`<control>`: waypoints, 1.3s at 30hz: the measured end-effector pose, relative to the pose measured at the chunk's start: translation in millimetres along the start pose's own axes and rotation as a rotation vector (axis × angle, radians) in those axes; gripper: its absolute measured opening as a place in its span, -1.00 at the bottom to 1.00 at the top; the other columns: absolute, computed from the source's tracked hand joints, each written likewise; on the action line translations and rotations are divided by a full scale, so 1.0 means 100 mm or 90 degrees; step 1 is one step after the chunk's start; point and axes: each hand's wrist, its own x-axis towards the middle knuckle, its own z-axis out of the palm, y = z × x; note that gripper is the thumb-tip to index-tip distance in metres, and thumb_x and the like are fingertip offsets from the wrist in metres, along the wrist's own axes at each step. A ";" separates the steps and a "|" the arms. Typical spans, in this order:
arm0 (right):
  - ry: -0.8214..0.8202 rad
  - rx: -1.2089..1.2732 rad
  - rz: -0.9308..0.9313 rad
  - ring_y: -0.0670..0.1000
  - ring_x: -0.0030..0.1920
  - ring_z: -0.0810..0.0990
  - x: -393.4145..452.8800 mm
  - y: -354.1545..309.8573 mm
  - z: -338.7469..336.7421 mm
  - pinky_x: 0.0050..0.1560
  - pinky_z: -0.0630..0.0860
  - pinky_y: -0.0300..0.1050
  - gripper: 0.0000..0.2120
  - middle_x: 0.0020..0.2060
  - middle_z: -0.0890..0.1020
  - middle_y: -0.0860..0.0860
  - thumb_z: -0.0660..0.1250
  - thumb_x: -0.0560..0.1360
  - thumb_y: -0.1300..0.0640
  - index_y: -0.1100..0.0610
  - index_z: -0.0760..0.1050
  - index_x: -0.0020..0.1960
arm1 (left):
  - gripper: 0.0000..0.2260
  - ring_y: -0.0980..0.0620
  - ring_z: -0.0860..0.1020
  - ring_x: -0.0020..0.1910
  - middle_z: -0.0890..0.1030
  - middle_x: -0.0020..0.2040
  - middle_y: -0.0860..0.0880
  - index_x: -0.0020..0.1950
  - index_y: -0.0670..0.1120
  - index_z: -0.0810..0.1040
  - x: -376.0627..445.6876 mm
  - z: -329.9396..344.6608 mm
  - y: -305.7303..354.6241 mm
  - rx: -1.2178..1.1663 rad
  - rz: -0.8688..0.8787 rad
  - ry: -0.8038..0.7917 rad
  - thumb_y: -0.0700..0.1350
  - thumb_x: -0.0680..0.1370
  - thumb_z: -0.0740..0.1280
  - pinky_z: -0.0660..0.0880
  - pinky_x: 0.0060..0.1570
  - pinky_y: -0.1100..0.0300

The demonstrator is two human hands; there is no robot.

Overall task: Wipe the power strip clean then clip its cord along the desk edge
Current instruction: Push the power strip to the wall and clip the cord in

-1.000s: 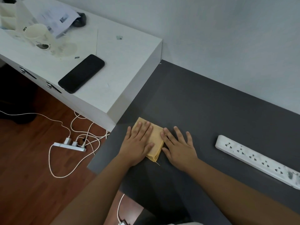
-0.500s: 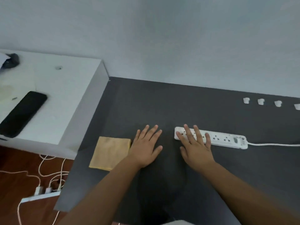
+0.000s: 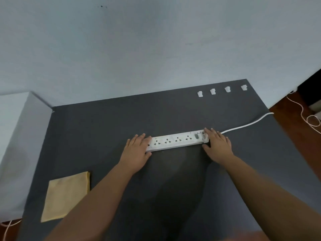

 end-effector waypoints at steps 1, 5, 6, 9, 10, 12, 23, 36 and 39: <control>0.012 0.000 0.005 0.07 0.48 0.14 0.04 0.06 -0.04 0.45 0.02 0.14 -0.44 0.47 0.29 0.00 0.22 0.52 -0.01 -0.09 0.13 0.48 | -0.45 -0.08 0.09 0.54 0.18 0.55 -0.02 0.54 0.07 0.11 0.01 0.00 -0.01 0.006 -0.003 -0.002 0.04 0.59 0.23 0.00 0.51 -0.06; 0.002 -0.090 -0.050 0.05 0.36 0.29 0.19 0.21 -0.18 0.34 0.11 0.10 -0.49 0.28 0.47 -0.07 0.28 0.47 -0.09 -0.12 0.27 0.40 | -0.45 -0.10 0.29 0.42 0.35 0.44 -0.02 0.50 0.04 0.22 0.04 -0.04 -0.03 0.002 0.010 0.033 -0.04 0.54 0.33 0.16 0.47 -0.03; -0.018 -0.107 -0.069 0.06 0.34 0.31 0.22 0.24 -0.21 0.33 0.11 0.09 -0.46 0.26 0.48 -0.06 0.31 0.46 -0.10 -0.13 0.26 0.40 | -0.44 -0.11 0.33 0.38 0.38 0.40 -0.03 0.49 0.03 0.26 0.04 -0.05 -0.04 -0.003 0.016 0.056 -0.06 0.52 0.36 0.23 0.43 -0.02; -0.011 -0.074 -0.130 0.04 0.23 0.43 0.28 0.29 -0.30 0.31 0.13 0.06 -0.41 0.16 0.51 -0.06 0.36 0.42 -0.07 -0.18 0.22 0.39 | -0.43 -0.13 0.41 0.25 0.44 0.30 -0.05 0.43 0.01 0.35 0.02 -0.07 -0.07 -0.016 0.025 0.139 -0.11 0.45 0.44 0.40 0.29 -0.02; 0.009 -0.057 -0.151 0.02 0.17 0.48 0.30 0.29 -0.33 0.28 0.15 0.04 -0.41 0.10 0.52 -0.06 0.37 0.41 -0.05 -0.21 0.22 0.38 | -0.43 -0.13 0.42 0.22 0.44 0.27 -0.05 0.42 0.01 0.37 0.00 -0.08 -0.07 -0.021 0.022 0.155 -0.12 0.44 0.46 0.44 0.25 -0.03; 0.024 -0.060 -0.189 -0.02 0.05 0.51 0.34 0.28 -0.35 0.19 0.17 -0.03 -0.42 -0.01 0.51 -0.08 0.36 0.42 -0.02 -0.28 0.21 0.36 | -0.43 -0.12 0.42 0.21 0.43 0.26 -0.03 0.40 0.03 0.37 -0.03 -0.07 -0.05 -0.029 -0.002 0.148 -0.12 0.43 0.47 0.48 0.19 -0.03; 0.068 -0.047 -0.207 0.01 -0.04 0.56 0.55 0.24 -0.31 0.03 0.16 -0.05 -0.56 -0.08 0.56 -0.05 0.21 0.50 0.14 -0.25 0.37 0.30 | -0.45 -0.09 0.42 0.14 0.45 0.19 -0.02 0.36 0.05 0.42 0.01 -0.10 -0.10 -0.055 -0.009 0.150 -0.11 0.40 0.48 0.48 0.15 0.01; -0.065 0.122 -0.110 0.08 -0.07 0.57 1.39 0.06 -0.87 -0.07 0.43 -0.10 -0.88 -0.26 0.58 -0.03 0.36 0.45 -0.09 -0.07 0.61 -0.12 | -0.41 -0.04 0.42 0.31 0.41 0.32 -0.07 0.44 -0.02 0.38 0.91 -0.76 -0.84 -0.171 -0.047 0.106 -0.23 0.44 0.45 0.26 0.31 0.22; -0.039 0.167 -0.101 0.05 -0.11 0.57 1.57 -0.12 -0.91 -0.05 0.48 -0.08 -0.86 -0.20 0.64 0.01 0.37 0.45 -0.07 -0.05 0.64 -0.06 | -0.40 -0.06 0.38 0.38 0.40 0.38 -0.08 0.45 -0.03 0.37 1.12 -0.79 -0.97 -0.198 -0.098 0.091 -0.22 0.45 0.45 0.21 0.42 0.15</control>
